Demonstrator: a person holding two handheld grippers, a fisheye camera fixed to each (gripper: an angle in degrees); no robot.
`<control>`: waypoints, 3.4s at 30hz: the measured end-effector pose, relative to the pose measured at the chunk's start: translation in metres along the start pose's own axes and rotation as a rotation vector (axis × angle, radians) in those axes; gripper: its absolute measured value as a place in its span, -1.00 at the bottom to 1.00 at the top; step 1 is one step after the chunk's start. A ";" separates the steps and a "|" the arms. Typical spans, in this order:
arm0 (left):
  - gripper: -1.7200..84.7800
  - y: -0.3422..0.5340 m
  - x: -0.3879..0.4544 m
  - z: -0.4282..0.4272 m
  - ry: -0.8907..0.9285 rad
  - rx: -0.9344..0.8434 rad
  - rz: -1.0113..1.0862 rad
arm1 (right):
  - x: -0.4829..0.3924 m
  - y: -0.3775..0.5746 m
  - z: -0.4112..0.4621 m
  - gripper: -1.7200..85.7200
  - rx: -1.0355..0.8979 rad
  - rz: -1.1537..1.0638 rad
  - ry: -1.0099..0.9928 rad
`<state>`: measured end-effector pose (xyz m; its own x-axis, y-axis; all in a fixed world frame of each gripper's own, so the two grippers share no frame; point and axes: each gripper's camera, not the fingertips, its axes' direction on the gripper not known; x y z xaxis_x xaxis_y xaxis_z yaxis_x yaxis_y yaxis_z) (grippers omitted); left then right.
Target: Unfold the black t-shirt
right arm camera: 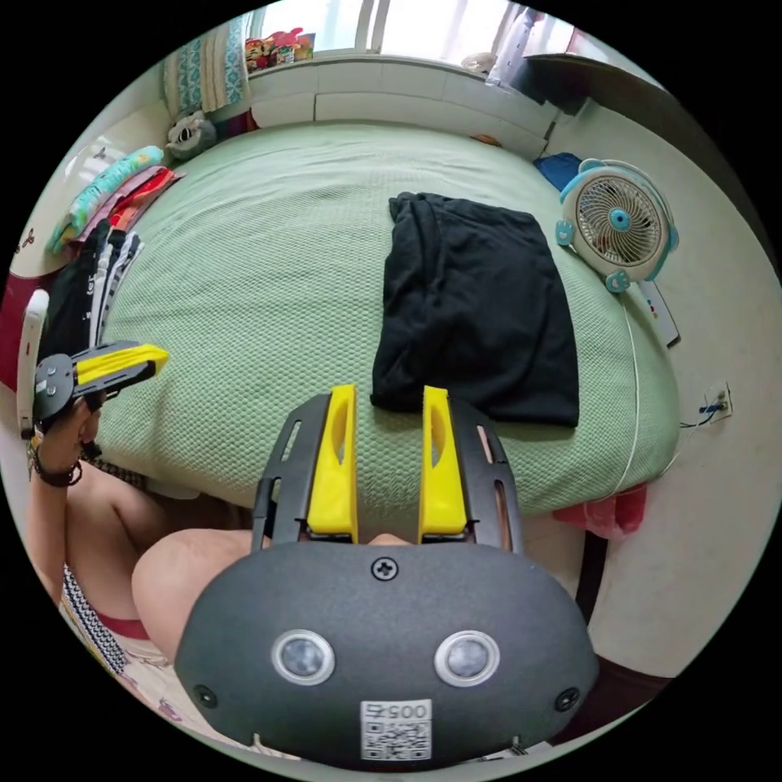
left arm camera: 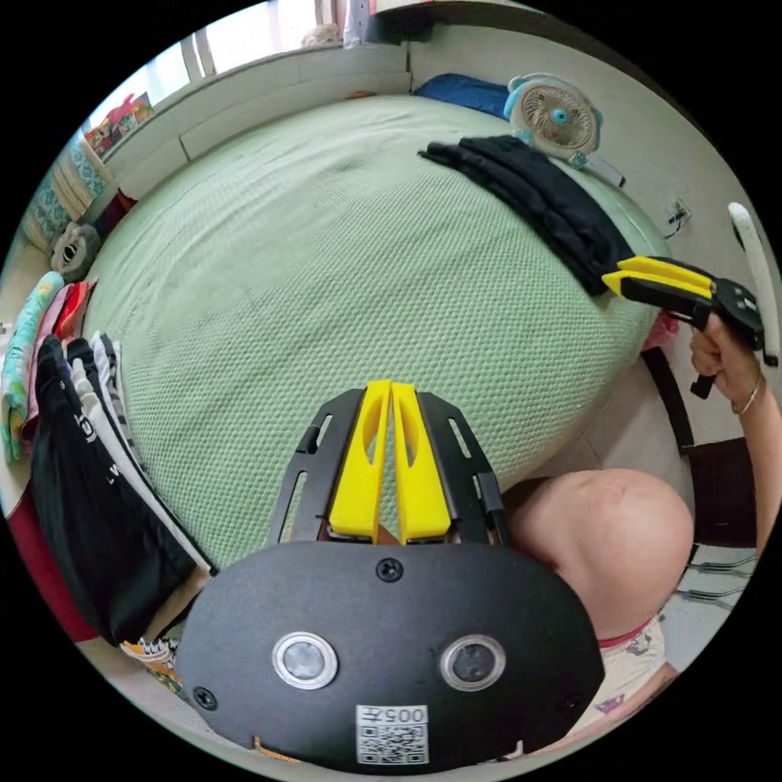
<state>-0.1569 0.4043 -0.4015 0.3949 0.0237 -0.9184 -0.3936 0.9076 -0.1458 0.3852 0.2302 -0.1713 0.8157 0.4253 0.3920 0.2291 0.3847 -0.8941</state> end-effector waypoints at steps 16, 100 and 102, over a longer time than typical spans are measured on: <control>-0.97 -0.073 0.027 0.056 0.007 0.081 0.102 | 0.009 -0.034 0.021 -0.94 -0.082 0.053 0.072; -0.98 -0.016 -0.336 0.050 0.135 0.172 -0.395 | -0.377 -0.331 0.064 -0.94 0.009 -0.077 -0.169; -0.98 -0.016 -0.339 0.050 0.130 0.163 -0.412 | -0.392 -0.348 0.056 -0.92 0.007 -0.077 -0.178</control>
<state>-0.2428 0.4032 -0.0690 0.3800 -0.3961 -0.8359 -0.0857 0.8847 -0.4582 -0.0440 -0.0242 -0.0018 0.6885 0.5325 0.4923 0.2831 0.4277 -0.8585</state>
